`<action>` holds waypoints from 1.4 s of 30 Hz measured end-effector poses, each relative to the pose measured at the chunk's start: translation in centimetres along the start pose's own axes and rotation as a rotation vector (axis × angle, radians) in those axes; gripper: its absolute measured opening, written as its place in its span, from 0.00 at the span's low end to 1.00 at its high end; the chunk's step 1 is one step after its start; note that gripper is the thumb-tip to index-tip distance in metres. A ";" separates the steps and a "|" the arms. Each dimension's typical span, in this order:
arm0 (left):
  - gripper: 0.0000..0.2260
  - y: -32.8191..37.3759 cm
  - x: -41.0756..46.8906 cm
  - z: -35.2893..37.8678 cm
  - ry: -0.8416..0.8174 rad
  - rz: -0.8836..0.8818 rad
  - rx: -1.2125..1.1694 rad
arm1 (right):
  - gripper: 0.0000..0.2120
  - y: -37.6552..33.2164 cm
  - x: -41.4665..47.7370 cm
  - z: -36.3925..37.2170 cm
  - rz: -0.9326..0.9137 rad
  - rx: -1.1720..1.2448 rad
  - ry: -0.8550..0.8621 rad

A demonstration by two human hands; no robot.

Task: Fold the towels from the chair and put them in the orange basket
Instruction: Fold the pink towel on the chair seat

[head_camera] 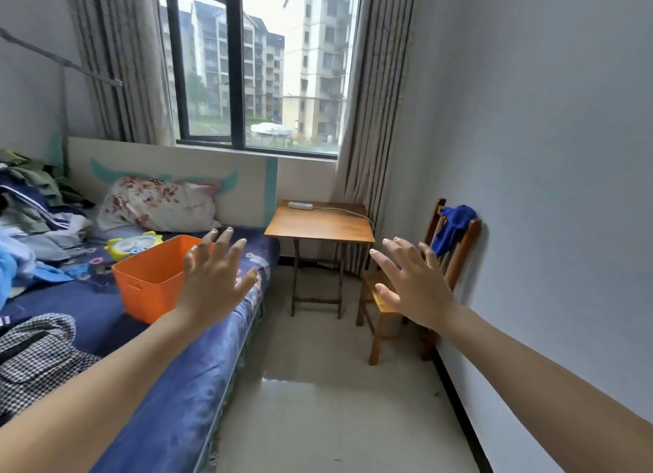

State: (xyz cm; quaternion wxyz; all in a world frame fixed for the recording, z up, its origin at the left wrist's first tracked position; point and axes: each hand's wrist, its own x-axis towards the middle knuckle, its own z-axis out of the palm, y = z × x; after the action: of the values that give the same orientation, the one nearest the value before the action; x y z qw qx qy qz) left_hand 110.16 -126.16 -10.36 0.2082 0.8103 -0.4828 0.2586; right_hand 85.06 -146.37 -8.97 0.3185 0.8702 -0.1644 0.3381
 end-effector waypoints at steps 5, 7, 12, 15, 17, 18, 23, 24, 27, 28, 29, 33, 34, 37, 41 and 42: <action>0.26 2.0 5.9 7.5 -0.030 0.102 -0.045 | 0.30 4.3 -0.6 6.2 0.042 -0.051 -0.103; 0.26 2.9 8.3 10.2 -0.044 0.106 -0.084 | 0.30 6.1 -0.8 8.5 0.071 -0.048 -0.128; 0.27 6.3 16.0 16.8 -0.080 0.150 -0.120 | 0.29 12.8 -0.3 15.2 0.097 -0.077 -0.117; 0.28 7.9 20.6 19.6 -0.074 0.149 -0.146 | 0.31 16.4 1.2 19.3 0.142 -0.042 -0.095; 0.29 8.7 23.0 21.2 -0.084 0.130 -0.173 | 0.32 18.1 2.2 22.1 0.160 -0.016 -0.098; 0.29 8.9 24.3 22.3 -0.092 0.119 -0.183 | 0.31 19.0 2.8 23.5 0.180 0.002 -0.095; 0.31 9.0 27.8 27.9 -0.135 0.101 -0.181 | 0.30 20.5 3.6 30.5 0.169 0.063 -0.163; 0.32 8.9 28.6 29.0 -0.138 0.090 -0.191 | 0.30 20.9 3.8 31.8 0.162 0.065 -0.176; 0.36 8.3 32.1 33.0 -0.153 0.063 -0.219 | 0.30 22.2 5.2 36.7 0.175 0.080 -0.201; 0.36 8.0 33.2 34.4 -0.146 0.062 -0.226 | 0.30 22.6 5.7 38.2 0.178 0.074 -0.210; 0.36 7.6 34.7 36.0 -0.146 0.057 -0.237 | 0.30 23.1 6.4 40.1 0.178 0.066 -0.220; 0.26 6.1 40.5 42.5 -0.213 0.009 -0.270 | 0.31 25.5 8.7 46.5 0.179 0.056 -0.274; 0.24 5.7 42.2 44.4 -0.237 -0.001 -0.285 | 0.30 26.4 9.5 48.1 0.192 0.048 -0.290; 0.22 5.3 46.3 49.1 -0.285 -0.011 -0.319 | 0.28 28.7 10.9 51.7 0.269 0.048 -0.349; 0.22 6.6 50.2 54.6 -0.379 0.013 -0.357 | 0.34 31.2 10.1 55.6 0.372 0.061 -0.452; 0.23 7.1 50.5 56.0 -0.409 0.020 -0.365 | 0.34 31.6 9.3 56.6 0.395 0.055 -0.495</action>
State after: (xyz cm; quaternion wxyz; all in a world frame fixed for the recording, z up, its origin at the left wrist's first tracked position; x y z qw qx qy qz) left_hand 136.28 -196.31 -22.08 0.2464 0.7899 -0.5615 0.0005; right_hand 103.25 -208.15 -20.68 0.1735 0.8855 -0.3934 0.1759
